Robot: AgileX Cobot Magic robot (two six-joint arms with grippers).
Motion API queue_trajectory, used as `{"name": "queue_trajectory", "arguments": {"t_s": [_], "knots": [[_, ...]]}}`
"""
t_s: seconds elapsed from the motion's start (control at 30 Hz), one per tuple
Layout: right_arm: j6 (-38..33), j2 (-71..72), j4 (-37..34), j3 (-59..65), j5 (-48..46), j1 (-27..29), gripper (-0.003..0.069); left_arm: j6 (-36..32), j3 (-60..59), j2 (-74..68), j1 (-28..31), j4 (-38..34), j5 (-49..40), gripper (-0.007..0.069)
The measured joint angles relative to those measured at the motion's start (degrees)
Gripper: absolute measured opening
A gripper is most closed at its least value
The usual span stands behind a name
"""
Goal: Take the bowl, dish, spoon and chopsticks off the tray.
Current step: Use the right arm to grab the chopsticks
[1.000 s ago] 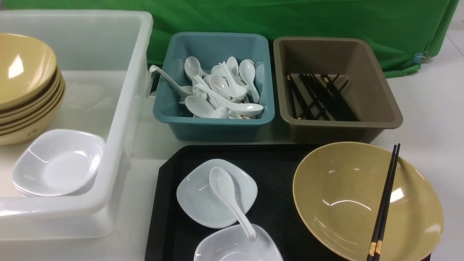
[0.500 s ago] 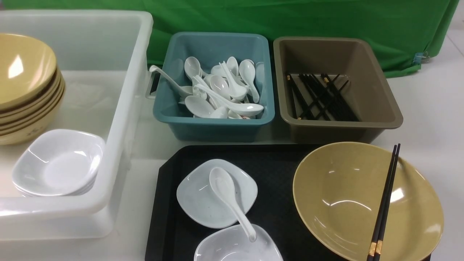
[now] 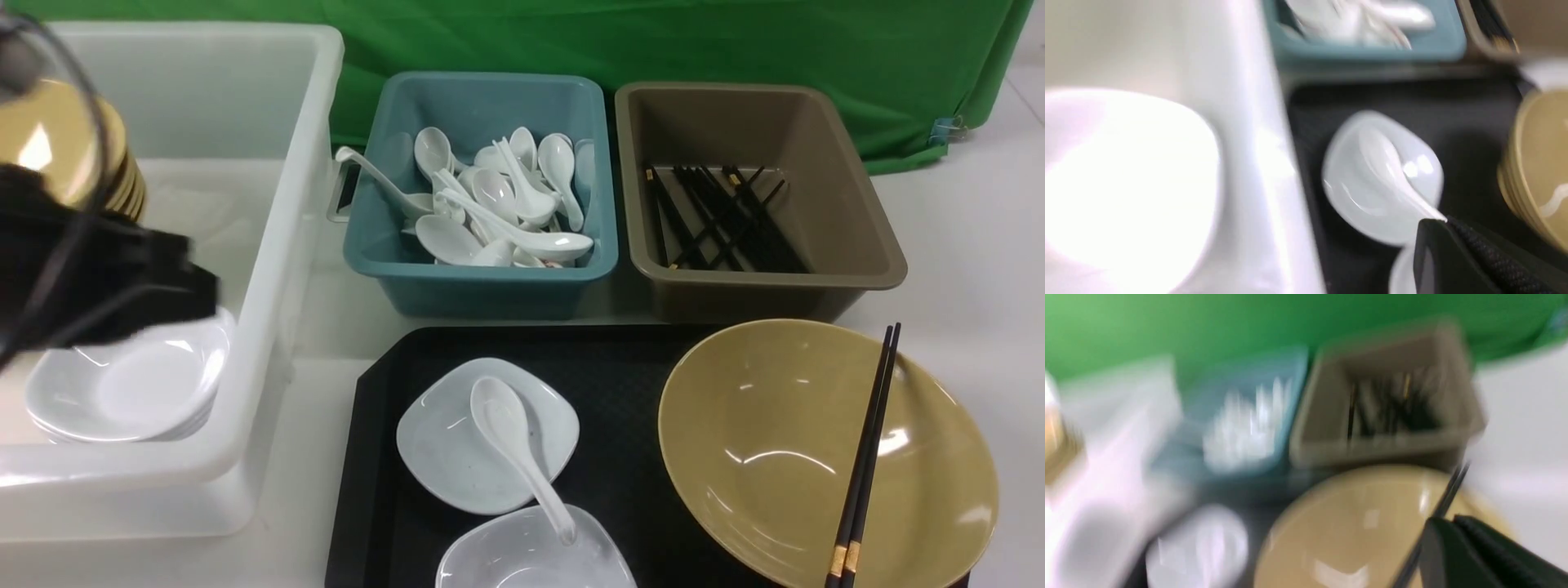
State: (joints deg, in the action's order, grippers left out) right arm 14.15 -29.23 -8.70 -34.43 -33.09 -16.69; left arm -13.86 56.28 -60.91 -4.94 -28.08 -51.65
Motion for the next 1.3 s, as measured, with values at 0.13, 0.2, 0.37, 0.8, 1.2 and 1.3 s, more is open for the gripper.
{"name": "queue_trajectory", "arguments": {"t_s": [0.13,0.2,0.37,0.8,1.2,1.3], "knots": [[-5.8,-16.2,0.0,-9.2,-12.0,-4.5,-0.0004,-1.2,1.1,-2.6,-9.3,1.2,0.3,-0.0009],[-8.8,-24.3,-0.1,-13.6,-16.5,-5.0,-0.0005,-1.2,1.6,-3.0,-14.9,2.1,0.4,-0.001],[-13.1,-38.0,-0.5,-22.0,-22.6,-0.7,-0.0006,-0.7,1.6,-3.2,-24.4,2.8,0.7,-0.001],[-10.4,-56.7,-4.0,-27.2,-25.1,5.8,0.0536,-12.8,1.6,-12.6,-36.2,4.4,12.8,-0.001],[-6.0,-63.5,-5.2,-27.6,-22.9,4.2,0.0242,-14.6,1.7,-19.8,-37.4,3.3,21.1,-0.0006],[-6.2,-63.5,-5.6,-27.6,-22.5,3.1,0.0083,-14.4,1.7,-19.8,-37.4,3.3,21.7,-0.0006]]}}
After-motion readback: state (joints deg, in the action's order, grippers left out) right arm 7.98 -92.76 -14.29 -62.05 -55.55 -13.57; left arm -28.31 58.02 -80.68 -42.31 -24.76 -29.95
